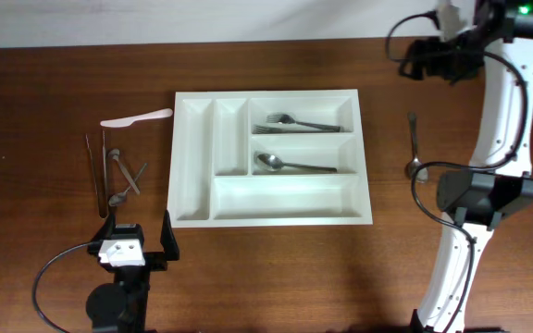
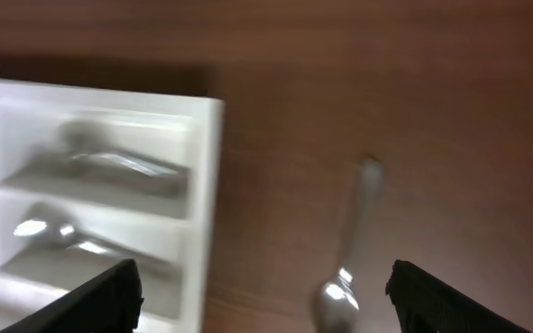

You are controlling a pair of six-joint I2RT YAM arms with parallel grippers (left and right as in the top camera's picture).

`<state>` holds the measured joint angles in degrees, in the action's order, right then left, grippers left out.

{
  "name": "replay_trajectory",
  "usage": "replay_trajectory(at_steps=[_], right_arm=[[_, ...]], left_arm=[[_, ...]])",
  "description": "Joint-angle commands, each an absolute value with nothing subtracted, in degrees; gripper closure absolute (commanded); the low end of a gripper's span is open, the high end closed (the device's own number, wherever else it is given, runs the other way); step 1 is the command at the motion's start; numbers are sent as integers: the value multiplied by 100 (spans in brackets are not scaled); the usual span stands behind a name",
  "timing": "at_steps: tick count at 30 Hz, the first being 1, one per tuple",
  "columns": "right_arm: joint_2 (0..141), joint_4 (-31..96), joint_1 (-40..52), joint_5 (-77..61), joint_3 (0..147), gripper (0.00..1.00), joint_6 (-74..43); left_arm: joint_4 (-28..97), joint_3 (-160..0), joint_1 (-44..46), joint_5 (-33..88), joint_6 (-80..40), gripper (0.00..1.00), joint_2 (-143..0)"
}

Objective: Pack container
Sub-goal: 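Move the right gripper back over the silver knife on the right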

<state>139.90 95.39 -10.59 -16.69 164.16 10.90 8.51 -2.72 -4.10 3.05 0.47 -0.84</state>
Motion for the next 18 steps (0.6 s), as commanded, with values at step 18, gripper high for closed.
replay_trajectory(at_steps=[18], right_arm=[[14009, 8807, -1090, -228, 14005, 21, 257]], left_arm=[[840, -237, -390, 366, 134, 1, -34]])
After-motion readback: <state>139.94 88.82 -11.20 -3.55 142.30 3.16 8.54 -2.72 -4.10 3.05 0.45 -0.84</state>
